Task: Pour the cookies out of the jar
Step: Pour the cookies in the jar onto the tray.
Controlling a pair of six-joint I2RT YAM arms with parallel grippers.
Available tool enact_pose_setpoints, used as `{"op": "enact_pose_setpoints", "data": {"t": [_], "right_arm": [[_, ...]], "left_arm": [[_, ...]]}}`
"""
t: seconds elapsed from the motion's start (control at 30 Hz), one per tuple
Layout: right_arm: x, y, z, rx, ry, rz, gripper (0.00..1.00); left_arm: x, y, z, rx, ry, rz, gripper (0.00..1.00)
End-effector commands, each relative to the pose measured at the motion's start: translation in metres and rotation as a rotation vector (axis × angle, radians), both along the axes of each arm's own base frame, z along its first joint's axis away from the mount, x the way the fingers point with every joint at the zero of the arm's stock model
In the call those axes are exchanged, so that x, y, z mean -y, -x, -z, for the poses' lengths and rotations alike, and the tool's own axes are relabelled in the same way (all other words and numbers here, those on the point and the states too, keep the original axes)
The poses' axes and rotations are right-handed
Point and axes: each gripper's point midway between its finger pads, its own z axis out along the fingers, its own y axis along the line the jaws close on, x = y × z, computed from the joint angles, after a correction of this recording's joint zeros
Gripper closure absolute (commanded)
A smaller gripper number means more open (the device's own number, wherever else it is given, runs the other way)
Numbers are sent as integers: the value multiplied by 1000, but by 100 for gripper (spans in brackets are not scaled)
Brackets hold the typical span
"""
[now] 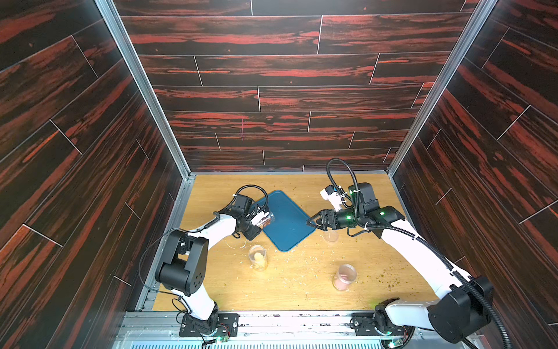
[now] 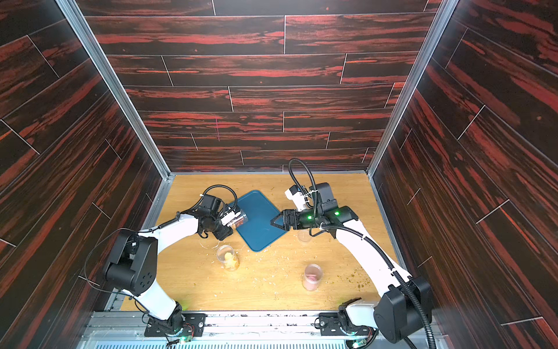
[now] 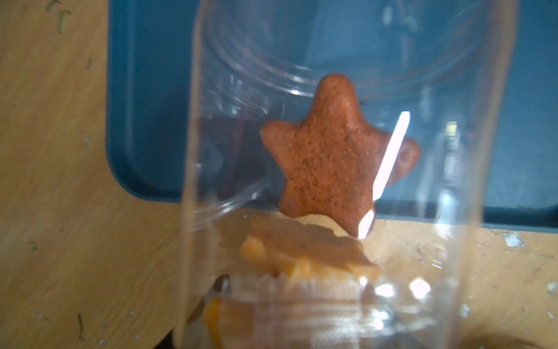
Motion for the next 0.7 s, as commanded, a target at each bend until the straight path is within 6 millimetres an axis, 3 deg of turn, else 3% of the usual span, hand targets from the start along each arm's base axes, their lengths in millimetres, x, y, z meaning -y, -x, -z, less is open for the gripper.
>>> {"op": "enact_pose_setpoints", "data": {"t": [0.0, 0.2, 0.27, 0.67], "right_arm": [[-4, 0, 2, -4, -10, -24, 9], [-5, -1, 4, 5, -26, -17, 9], [-5, -1, 6, 4, -29, -16, 9], [-1, 6, 10, -1, -35, -3, 9]], "left_arm": [[0, 7, -2, -73, -10, 39, 71], [-6, 11, -11, -124, -54, 26, 72], [-9, 13, -5, -163, -75, 15, 72], [-12, 18, -11, -204, -98, 4, 72]]}}
